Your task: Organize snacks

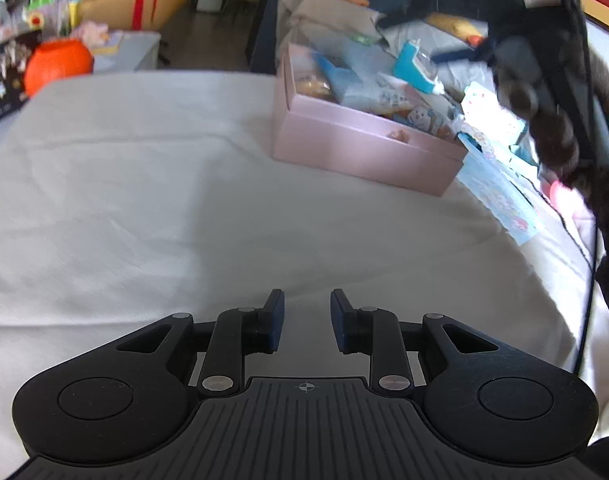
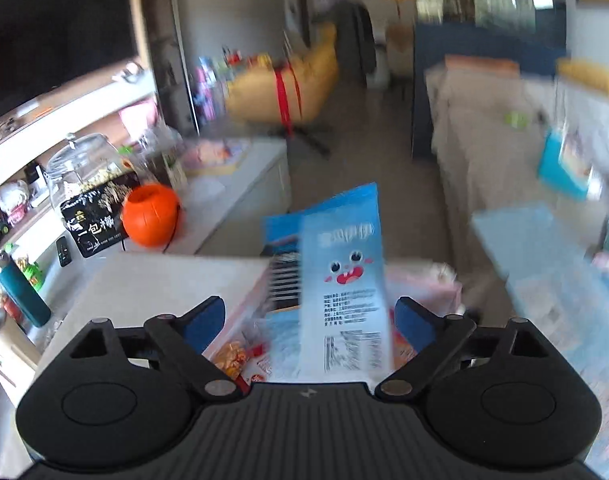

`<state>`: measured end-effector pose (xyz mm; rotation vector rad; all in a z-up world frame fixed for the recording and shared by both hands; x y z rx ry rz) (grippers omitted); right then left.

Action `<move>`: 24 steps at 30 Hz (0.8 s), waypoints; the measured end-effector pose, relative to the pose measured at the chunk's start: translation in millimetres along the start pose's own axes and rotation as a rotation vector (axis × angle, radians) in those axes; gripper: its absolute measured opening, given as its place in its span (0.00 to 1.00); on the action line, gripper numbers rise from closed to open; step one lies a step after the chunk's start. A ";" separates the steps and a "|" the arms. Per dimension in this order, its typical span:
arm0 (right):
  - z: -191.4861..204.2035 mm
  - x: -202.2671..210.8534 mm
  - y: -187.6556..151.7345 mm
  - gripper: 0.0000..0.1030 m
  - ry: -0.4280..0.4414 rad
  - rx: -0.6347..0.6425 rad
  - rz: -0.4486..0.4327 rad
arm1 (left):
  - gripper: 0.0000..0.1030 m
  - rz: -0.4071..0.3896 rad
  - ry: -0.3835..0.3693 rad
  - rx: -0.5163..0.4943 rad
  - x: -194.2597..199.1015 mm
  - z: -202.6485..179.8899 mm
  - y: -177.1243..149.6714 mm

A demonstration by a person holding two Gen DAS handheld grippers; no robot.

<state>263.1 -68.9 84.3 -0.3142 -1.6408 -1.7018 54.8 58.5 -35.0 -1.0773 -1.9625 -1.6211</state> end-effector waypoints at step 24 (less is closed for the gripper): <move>-4.4 48.7 -240.1 1.00 -0.229 -0.062 0.051 | 0.44 -0.167 0.262 -0.155 -25.4 -51.1 -8.5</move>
Point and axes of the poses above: each gripper's, at about its wrist camera, not at the fingertips, and x roughly against the way its jaws point, z to its left, y to its top, the point moved 10 cm from there along -x, roughly the way its jaws point, and after that the axes turned 1 degree about y, right-handed, at the moved point
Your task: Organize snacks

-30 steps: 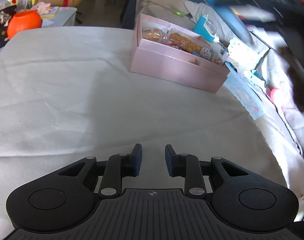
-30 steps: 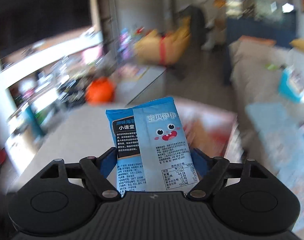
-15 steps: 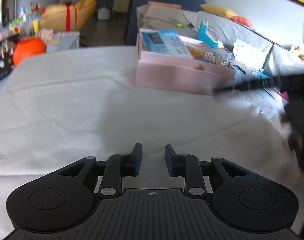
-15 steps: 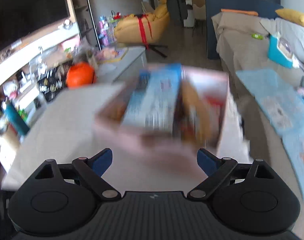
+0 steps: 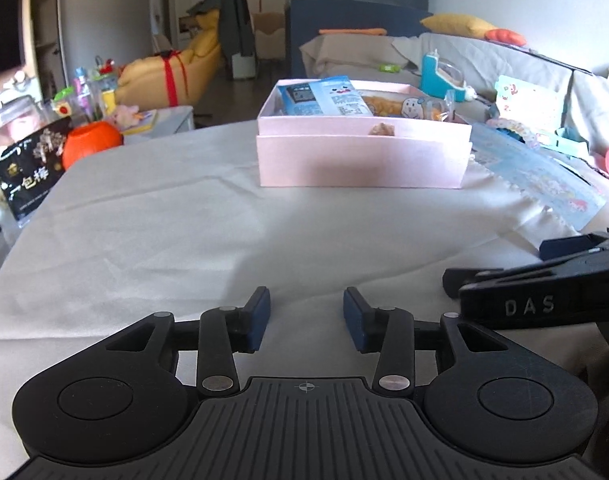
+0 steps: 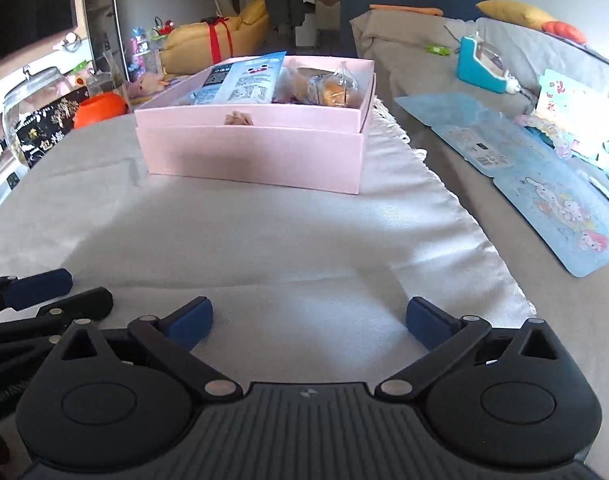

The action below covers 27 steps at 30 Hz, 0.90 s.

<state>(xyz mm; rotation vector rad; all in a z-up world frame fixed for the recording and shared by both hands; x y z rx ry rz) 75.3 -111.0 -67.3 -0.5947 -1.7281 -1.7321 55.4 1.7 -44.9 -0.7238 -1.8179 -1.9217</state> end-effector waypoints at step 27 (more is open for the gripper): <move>-4.0 8.2 -2.1 1.00 -0.004 0.000 -0.080 | 0.44 -0.017 -0.014 0.019 -1.9 1.5 1.3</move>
Point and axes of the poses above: each gripper's, at about its wrist camera, not at the fingertips, and x roughly against the way its jaws point, z to its left, y to its top, the point moved 10 cm from there along -x, roughly the way its jaws point, and after that the axes turned 1 degree about y, right-handed, at the moved point
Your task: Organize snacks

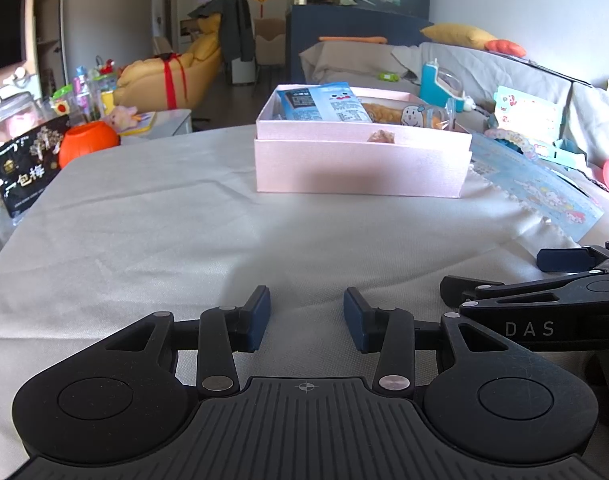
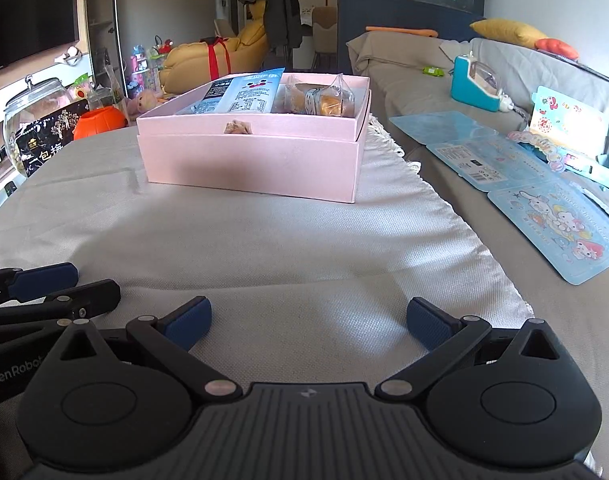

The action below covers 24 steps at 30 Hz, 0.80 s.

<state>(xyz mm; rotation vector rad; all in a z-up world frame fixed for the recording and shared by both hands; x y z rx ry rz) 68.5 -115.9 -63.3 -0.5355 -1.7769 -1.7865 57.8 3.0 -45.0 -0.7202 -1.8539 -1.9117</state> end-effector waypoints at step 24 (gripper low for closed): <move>-0.1 0.1 0.0 1.00 0.000 0.000 0.000 | 0.44 0.000 -0.001 0.001 -0.1 0.0 -0.1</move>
Point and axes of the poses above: each gripper's, at about its wrist camera, not at the fingertips, and x roughly against the way its jaws point, z to its left, y to its top, the point moved 10 cm from there along -x, roughly the way its jaws point, and after that the axes turned 1 degree about y, right-handed, at the moved point
